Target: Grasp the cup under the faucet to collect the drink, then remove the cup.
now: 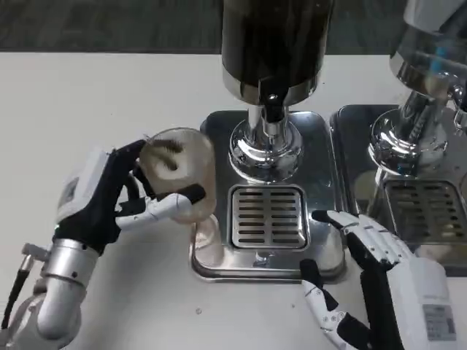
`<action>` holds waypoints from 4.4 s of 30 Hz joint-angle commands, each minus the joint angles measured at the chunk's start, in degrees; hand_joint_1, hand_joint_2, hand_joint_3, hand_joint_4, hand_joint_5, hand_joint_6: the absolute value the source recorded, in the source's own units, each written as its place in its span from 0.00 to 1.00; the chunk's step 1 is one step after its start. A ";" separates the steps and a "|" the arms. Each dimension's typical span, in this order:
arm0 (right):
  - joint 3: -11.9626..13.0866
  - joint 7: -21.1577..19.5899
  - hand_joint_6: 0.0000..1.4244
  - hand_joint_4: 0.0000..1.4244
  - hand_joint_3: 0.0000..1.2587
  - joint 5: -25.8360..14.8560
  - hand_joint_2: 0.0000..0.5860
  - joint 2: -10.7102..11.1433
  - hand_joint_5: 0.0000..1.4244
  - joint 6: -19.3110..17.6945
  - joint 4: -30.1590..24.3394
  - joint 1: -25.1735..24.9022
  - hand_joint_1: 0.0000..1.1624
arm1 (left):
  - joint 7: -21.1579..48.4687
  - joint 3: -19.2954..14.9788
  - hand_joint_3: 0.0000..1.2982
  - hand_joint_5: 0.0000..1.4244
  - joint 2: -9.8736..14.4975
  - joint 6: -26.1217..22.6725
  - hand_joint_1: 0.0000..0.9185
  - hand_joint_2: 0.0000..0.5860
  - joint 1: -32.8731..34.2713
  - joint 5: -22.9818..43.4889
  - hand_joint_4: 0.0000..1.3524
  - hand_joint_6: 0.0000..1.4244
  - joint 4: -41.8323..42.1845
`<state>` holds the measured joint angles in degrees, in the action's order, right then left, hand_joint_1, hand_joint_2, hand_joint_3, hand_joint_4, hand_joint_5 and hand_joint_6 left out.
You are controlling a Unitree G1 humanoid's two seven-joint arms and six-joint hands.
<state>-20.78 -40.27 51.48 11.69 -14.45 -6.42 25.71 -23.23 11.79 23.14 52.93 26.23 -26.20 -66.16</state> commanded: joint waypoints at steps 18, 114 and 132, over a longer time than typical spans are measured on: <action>-0.53 -3.35 0.24 0.21 0.28 1.18 0.73 -3.18 0.19 0.48 -1.76 4.14 0.36 | 4.33 5.48 0.42 0.58 -5.19 -5.51 0.40 0.22 7.76 -3.07 0.45 0.72 -3.73; -1.68 -2.72 0.27 0.22 0.30 -3.96 0.77 -4.59 0.21 -0.86 3.32 -0.24 0.38 | 68.66 -11.10 0.23 0.24 1.80 -22.19 0.00 0.15 2.52 60.66 0.22 0.20 38.47; -1.74 -3.94 0.27 0.22 0.30 -4.02 0.77 -5.45 0.21 -0.74 3.67 0.12 0.38 | 77.53 -13.61 0.14 0.16 -5.07 -36.90 0.00 0.15 10.28 51.52 0.12 0.10 28.73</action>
<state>-22.48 -43.35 47.65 6.72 -14.63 -2.86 25.50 53.32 -1.84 18.60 16.81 34.98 27.43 -35.51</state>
